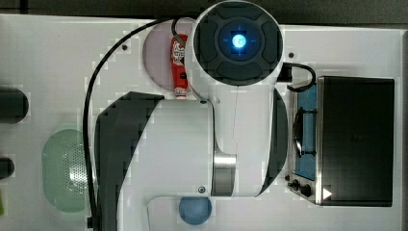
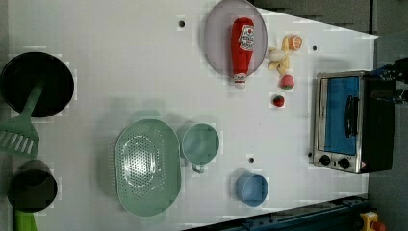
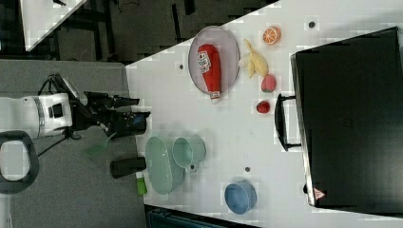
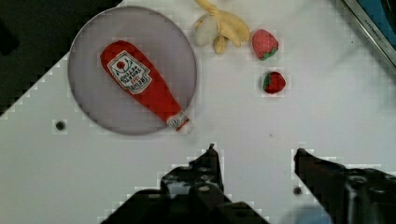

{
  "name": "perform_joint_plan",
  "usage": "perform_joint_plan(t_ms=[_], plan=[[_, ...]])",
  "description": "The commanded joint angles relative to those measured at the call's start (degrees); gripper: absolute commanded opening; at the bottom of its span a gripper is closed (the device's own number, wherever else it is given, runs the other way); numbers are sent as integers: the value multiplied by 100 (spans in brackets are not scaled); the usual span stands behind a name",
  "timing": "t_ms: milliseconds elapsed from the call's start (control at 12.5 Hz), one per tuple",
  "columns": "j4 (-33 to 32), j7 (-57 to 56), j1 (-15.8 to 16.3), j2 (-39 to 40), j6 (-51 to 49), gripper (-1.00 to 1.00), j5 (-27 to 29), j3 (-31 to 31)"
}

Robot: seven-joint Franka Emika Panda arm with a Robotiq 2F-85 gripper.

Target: Pick ketchup from plate and place it on table.

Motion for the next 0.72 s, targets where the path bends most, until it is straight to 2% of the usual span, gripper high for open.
perform_joint_plan(t_ms=[80,240,720], plan=[[-191,-46,-532,-776,-866,54,-10,294],[-193,-86,-525,-701,-862,97,-10,315],[-185,-128,-490,61,-797,100,-8,569]])
